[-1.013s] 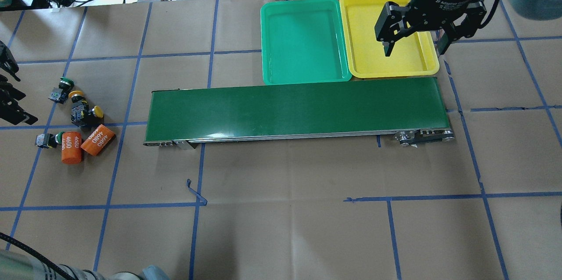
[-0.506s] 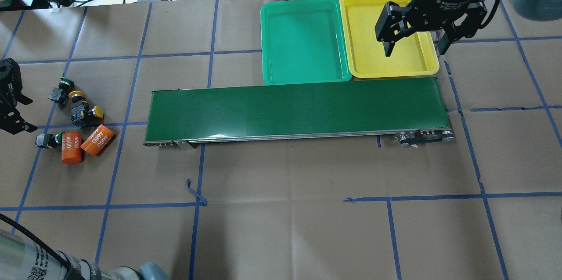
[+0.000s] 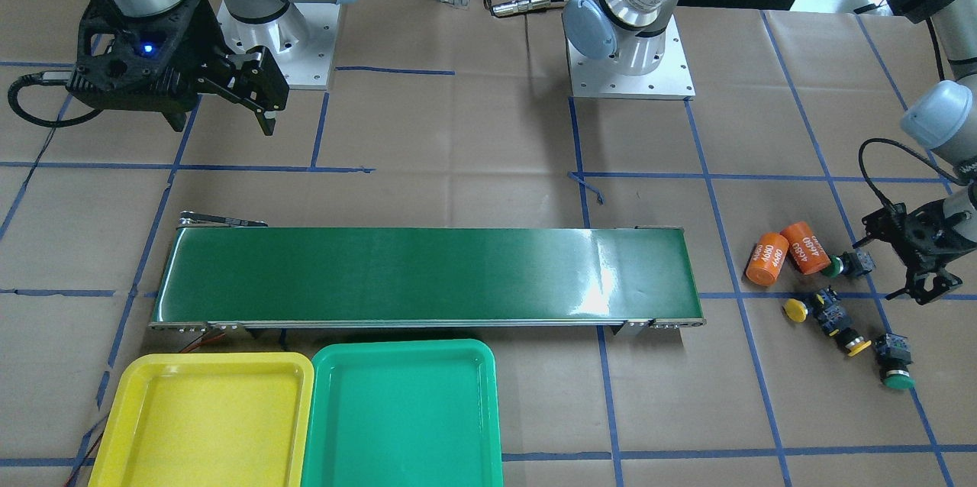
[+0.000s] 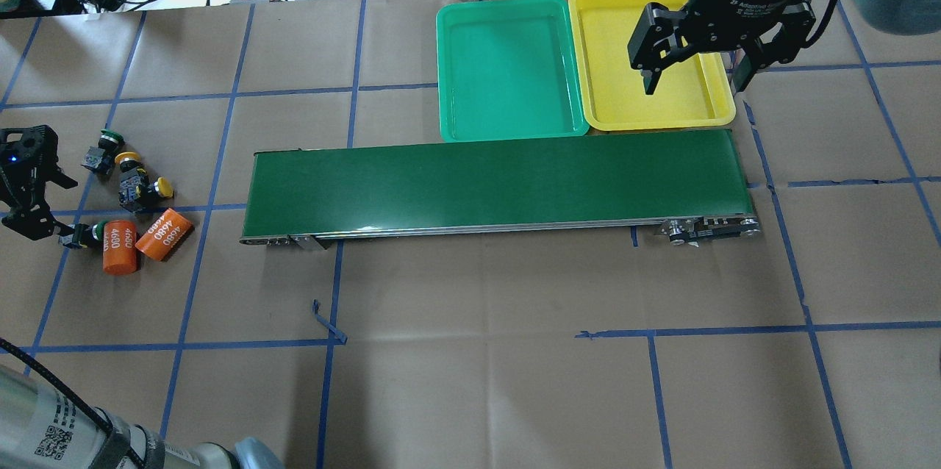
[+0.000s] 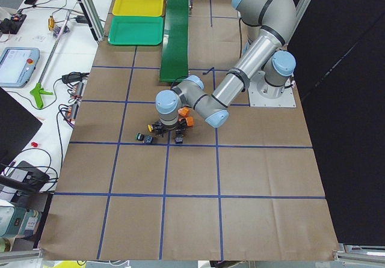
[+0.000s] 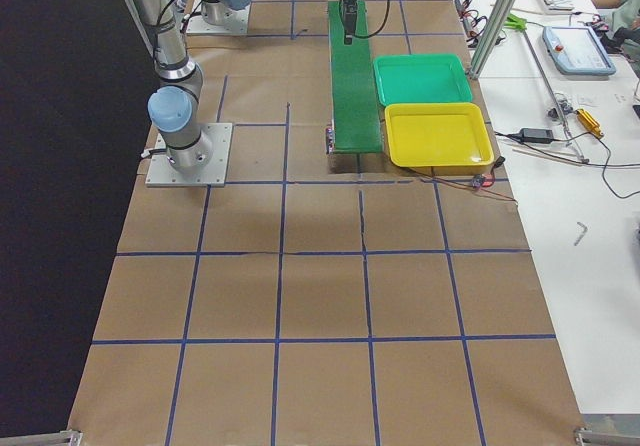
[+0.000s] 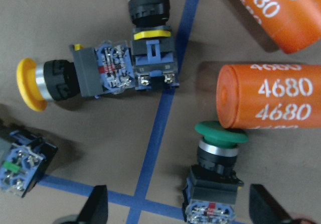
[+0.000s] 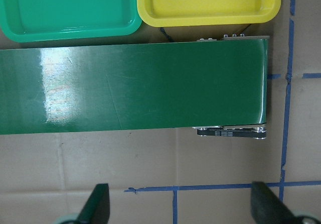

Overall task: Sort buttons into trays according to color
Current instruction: 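Lower the left gripper and grasp the green-cap push button, then carry the green button onto the belt with the left gripper and release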

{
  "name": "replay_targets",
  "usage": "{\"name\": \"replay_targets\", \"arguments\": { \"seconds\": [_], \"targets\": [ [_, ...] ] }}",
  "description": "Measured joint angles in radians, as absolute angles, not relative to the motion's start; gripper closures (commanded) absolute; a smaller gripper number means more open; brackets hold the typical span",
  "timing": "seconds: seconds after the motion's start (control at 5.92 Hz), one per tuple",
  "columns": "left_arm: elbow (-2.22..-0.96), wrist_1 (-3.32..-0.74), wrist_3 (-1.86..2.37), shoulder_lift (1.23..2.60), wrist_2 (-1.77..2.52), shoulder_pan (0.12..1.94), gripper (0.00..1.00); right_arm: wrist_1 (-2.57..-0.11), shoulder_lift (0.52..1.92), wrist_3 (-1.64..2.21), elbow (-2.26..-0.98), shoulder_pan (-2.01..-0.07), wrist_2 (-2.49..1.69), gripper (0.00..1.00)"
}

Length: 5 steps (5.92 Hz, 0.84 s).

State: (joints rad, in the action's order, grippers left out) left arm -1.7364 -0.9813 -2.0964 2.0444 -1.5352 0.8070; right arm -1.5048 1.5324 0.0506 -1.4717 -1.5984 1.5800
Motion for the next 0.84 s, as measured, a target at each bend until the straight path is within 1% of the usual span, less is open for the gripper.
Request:
{"name": "replay_targets", "arguments": {
  "seconds": [0.17, 0.34, 0.51, 0.84],
  "targets": [
    [-1.785, -0.939, -2.139, 2.051, -1.536, 0.796, 0.04, -1.505, 1.532, 0.051, -1.472, -1.598, 1.580, 0.00],
    [-1.827, -0.902, -2.160, 2.049, -1.536, 0.787, 0.57, -1.505, 1.532, 0.051, -1.471, -1.598, 1.580, 0.00],
    [-1.846, -0.873, -2.173, 2.047, -1.536, 0.785, 0.99, -1.505, 1.532, 0.051, -1.471, -1.598, 1.580, 0.00],
    [-1.843, -0.840, -2.179, 2.041, -1.538, 0.786, 1.00, -1.505, 1.532, 0.051, -1.471, -1.598, 1.580, 0.00]
  ]
}}
